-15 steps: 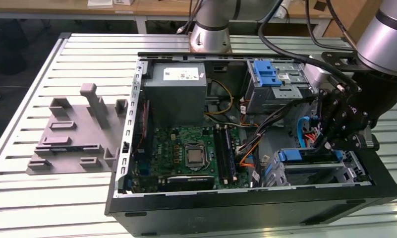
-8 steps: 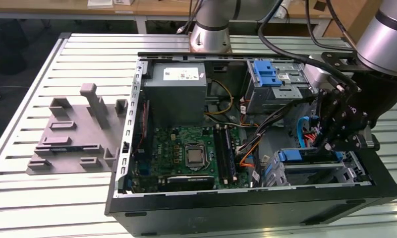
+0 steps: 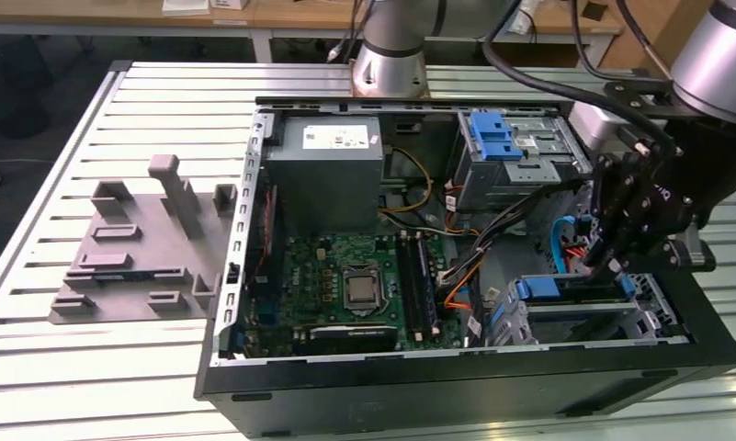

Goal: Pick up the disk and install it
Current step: 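Insert the first disk wire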

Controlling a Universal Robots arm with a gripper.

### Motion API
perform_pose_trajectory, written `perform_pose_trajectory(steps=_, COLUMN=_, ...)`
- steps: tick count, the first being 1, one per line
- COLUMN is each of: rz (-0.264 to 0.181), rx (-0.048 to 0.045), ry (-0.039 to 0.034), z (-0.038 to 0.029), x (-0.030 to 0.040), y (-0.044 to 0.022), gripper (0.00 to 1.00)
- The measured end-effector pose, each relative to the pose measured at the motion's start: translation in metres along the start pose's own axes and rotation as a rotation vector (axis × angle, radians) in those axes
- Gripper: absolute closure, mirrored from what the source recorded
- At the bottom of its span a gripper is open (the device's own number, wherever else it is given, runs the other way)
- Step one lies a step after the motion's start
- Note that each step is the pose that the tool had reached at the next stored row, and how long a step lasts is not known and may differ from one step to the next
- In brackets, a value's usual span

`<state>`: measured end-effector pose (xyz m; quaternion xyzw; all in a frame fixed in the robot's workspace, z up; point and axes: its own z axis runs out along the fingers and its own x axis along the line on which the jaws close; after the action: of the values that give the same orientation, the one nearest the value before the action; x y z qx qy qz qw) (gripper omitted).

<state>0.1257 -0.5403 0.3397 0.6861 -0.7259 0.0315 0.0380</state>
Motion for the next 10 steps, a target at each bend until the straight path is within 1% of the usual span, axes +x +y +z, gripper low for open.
perform_pose_trajectory(steps=2, rz=0.0, rx=-0.0001, ry=0.0, z=-0.0022, x=0.0002, y=0.0, gripper=0.76)
perform_pose_trajectory(steps=6, rz=0.0, rx=-0.0001, ry=-0.0002, z=-0.0022, x=0.0002, y=0.0, gripper=0.76)
perform_pose_trajectory(steps=7, rz=0.0, rx=0.0, ry=-0.0001, z=-0.0023, x=0.0002, y=0.0, gripper=0.78)
perform_pose_trajectory(steps=8, rz=0.0, rx=0.0, ry=0.0, z=-0.0023, x=0.0002, y=0.0, gripper=0.84)
perform_pose_trajectory(steps=10, rz=0.0, rx=0.0, ry=0.0, z=-0.0024, x=0.0002, y=0.0, gripper=0.84)
